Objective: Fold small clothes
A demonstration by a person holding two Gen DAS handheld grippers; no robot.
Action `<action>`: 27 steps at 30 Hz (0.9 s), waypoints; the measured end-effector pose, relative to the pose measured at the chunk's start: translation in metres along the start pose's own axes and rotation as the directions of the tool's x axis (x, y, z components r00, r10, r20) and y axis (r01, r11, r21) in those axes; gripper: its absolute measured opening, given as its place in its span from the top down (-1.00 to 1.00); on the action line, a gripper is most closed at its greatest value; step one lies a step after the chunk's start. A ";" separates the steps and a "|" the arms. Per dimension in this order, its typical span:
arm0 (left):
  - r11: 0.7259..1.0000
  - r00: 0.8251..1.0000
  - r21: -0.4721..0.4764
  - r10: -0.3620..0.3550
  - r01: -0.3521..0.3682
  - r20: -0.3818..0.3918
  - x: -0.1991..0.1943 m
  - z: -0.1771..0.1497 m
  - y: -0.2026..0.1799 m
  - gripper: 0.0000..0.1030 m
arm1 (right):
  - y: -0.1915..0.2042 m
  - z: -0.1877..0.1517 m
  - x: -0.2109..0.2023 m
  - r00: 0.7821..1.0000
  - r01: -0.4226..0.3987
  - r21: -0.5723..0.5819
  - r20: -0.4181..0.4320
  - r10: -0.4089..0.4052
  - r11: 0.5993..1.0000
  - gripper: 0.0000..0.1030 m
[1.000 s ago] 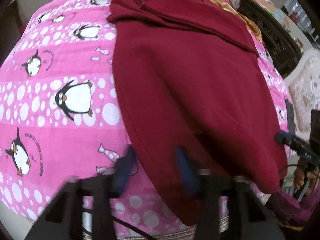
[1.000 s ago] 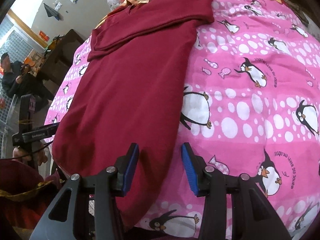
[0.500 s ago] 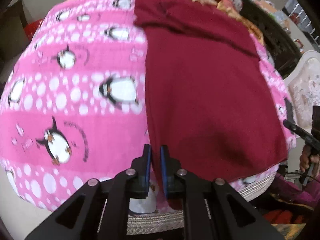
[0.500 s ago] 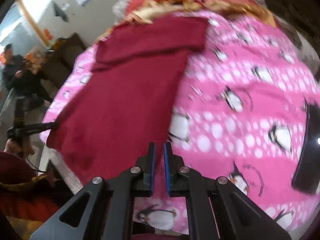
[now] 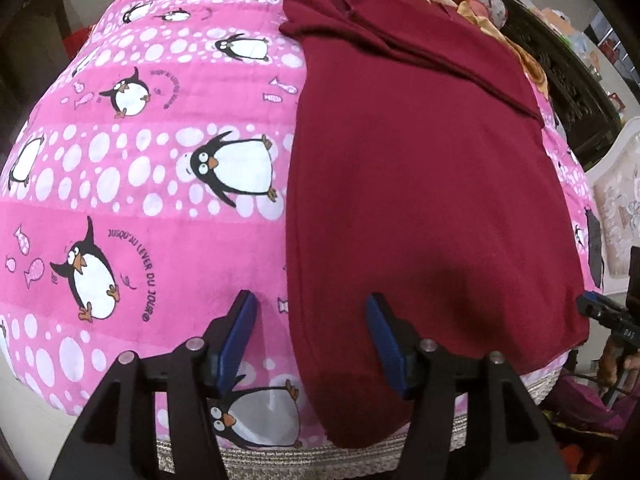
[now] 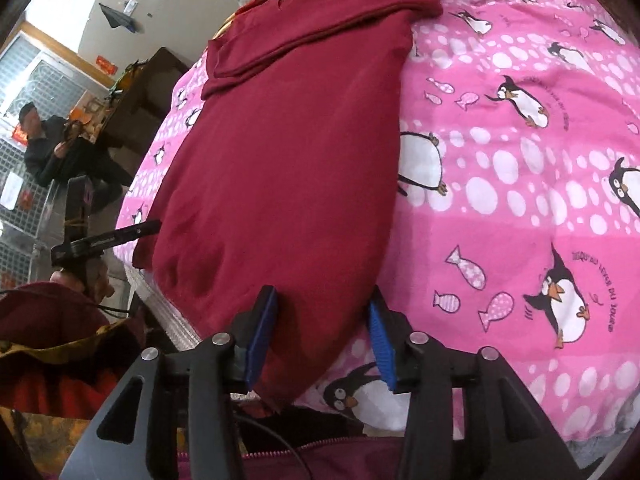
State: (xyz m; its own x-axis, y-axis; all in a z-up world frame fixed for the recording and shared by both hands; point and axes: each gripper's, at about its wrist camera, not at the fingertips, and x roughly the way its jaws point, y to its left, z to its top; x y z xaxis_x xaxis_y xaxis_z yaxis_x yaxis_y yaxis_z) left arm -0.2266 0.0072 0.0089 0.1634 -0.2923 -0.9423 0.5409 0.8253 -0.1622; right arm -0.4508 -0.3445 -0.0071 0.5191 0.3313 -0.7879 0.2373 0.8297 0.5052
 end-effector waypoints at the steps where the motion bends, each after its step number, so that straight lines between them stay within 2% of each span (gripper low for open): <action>1: 1.000 1.000 0.001 0.001 -0.001 -0.001 0.002 0.000 0.000 -0.26 | 0.000 0.001 -0.001 1.000 -0.003 0.002 -0.003 0.003 1.000 0.21; 8: 1.000 1.000 0.009 0.018 -0.018 -0.009 0.011 0.003 -0.013 -0.36 | 0.016 0.004 -0.007 0.999 -0.051 -0.080 -0.003 0.051 0.995 0.21; 10: 1.000 1.000 0.011 0.020 -0.020 -0.012 0.013 0.005 -0.016 -0.37 | 0.014 0.003 0.004 0.999 -0.035 -0.074 -0.033 0.033 0.997 0.21; 13: 1.000 1.000 0.013 0.021 -0.021 -0.018 0.016 0.006 -0.022 -0.39 | 0.011 0.003 0.003 0.997 -0.069 -0.055 -0.018 0.069 0.996 0.21; 19: 1.000 0.999 0.013 0.001 -0.001 -0.051 0.017 0.000 -0.026 -0.52 | 0.011 0.002 0.003 0.996 -0.085 -0.065 0.001 0.085 0.994 0.18; 21: 1.000 0.998 0.019 -0.009 0.010 -0.055 0.017 -0.001 -0.028 -0.50 | 0.016 0.003 0.006 0.996 -0.087 -0.081 0.001 0.087 0.993 0.30; 22: 1.000 0.998 0.018 -0.013 0.014 -0.055 0.017 -0.002 -0.028 -0.47 | 0.019 0.004 0.007 0.996 -0.093 -0.094 -0.007 0.093 0.991 0.54; 23: 1.000 0.999 0.013 -0.015 0.016 -0.052 0.016 -0.001 -0.028 -0.15 | 0.020 0.006 0.009 0.995 -0.102 -0.098 -0.011 0.101 0.990 0.64; 24: 1.000 0.999 0.008 -0.012 0.012 -0.046 0.015 0.000 -0.027 0.02 | 0.022 0.008 0.010 0.994 -0.110 -0.100 -0.010 0.109 0.989 0.74; 25: 1.000 0.998 0.006 -0.027 0.027 -0.050 0.013 0.002 -0.024 0.60 | 0.025 0.012 0.009 0.993 -0.116 -0.107 -0.004 0.116 0.987 0.79; 26: 0.998 0.996 -0.001 -0.063 0.064 -0.064 0.012 0.005 -0.022 0.86 | 0.027 0.016 0.008 0.993 -0.118 -0.123 0.001 0.119 0.985 0.82; 27: 0.996 0.994 -0.004 -0.092 0.092 -0.064 0.009 0.010 -0.021 0.86 | 0.029 0.019 0.006 0.993 -0.118 -0.137 0.005 0.120 0.984 0.83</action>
State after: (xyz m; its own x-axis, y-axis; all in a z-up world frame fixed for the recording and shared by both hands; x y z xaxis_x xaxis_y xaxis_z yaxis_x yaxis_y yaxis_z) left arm -0.2284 -0.0175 0.0066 0.0600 -0.3357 -0.9401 0.5505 0.7967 -0.2494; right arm -0.4254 -0.3269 0.0096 0.5477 0.4261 -0.7200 0.0600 0.8384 0.5418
